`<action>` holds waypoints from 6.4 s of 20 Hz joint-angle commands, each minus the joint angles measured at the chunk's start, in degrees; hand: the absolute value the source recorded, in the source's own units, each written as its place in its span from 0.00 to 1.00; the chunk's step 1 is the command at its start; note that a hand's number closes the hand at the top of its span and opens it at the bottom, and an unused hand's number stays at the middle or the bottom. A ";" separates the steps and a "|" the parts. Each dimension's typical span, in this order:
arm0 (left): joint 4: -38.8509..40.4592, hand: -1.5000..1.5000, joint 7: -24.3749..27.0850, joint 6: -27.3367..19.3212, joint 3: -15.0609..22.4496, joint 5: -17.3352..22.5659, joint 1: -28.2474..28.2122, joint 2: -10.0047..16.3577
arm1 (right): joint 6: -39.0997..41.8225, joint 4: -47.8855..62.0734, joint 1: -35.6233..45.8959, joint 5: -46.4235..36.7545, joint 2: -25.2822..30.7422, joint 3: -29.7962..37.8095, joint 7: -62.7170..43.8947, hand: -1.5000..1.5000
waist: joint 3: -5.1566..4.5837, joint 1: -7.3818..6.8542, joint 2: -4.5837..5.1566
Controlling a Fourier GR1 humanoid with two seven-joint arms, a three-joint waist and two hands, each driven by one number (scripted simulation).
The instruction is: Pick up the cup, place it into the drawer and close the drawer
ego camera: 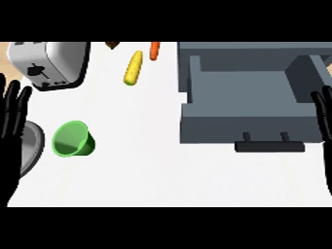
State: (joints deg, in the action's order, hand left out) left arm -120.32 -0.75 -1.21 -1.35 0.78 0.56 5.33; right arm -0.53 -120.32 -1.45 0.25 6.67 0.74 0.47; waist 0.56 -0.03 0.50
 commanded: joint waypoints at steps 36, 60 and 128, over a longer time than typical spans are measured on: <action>66.03 0.00 26.19 18.11 -16.54 8.51 8.97 9.59 | 7.64 15.20 17.87 4.37 3.15 4.13 -6.65 0.00 | -0.59 0.14 -0.43; 109.99 0.00 58.56 17.64 -18.54 0.02 24.62 13.08 | 7.56 10.01 20.14 5.55 2.75 3.17 -12.27 0.00 | -0.86 1.56 0.07; 88.01 1.00 18.50 -15.37 4.73 10.84 71.35 -5.33 | 10.44 13.27 17.55 5.49 5.40 7.21 -8.21 0.00 | -0.53 2.70 -0.19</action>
State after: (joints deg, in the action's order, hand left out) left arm -37.31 20.95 -13.17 -0.20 9.22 68.03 0.06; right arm 10.59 -104.91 15.79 5.94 12.30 8.72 -5.39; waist 0.05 1.92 0.21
